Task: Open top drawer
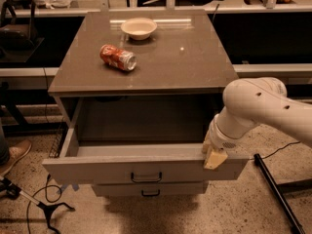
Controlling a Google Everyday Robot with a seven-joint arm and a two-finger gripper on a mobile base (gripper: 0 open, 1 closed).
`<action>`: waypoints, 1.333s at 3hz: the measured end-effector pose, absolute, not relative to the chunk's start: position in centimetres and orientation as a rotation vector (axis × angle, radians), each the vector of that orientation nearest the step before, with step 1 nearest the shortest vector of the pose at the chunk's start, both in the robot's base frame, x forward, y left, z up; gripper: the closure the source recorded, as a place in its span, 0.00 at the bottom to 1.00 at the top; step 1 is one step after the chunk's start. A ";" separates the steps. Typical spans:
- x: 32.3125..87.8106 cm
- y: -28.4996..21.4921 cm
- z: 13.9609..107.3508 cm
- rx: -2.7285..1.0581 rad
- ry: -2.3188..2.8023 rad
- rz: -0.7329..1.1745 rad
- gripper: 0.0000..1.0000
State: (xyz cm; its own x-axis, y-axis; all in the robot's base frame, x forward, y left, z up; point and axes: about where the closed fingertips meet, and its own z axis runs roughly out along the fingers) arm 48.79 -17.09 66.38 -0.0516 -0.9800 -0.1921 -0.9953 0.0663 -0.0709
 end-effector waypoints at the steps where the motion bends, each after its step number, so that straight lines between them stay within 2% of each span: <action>1: 48.7 -17.1 66.3 -2.024 2.147 0.120 0.83; 4: 48.6 -17.0 66.2 -2.030 2.148 0.123 0.13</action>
Offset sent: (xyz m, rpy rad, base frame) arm -0.0005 0.0002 -0.0005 -0.0005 0.0013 0.0009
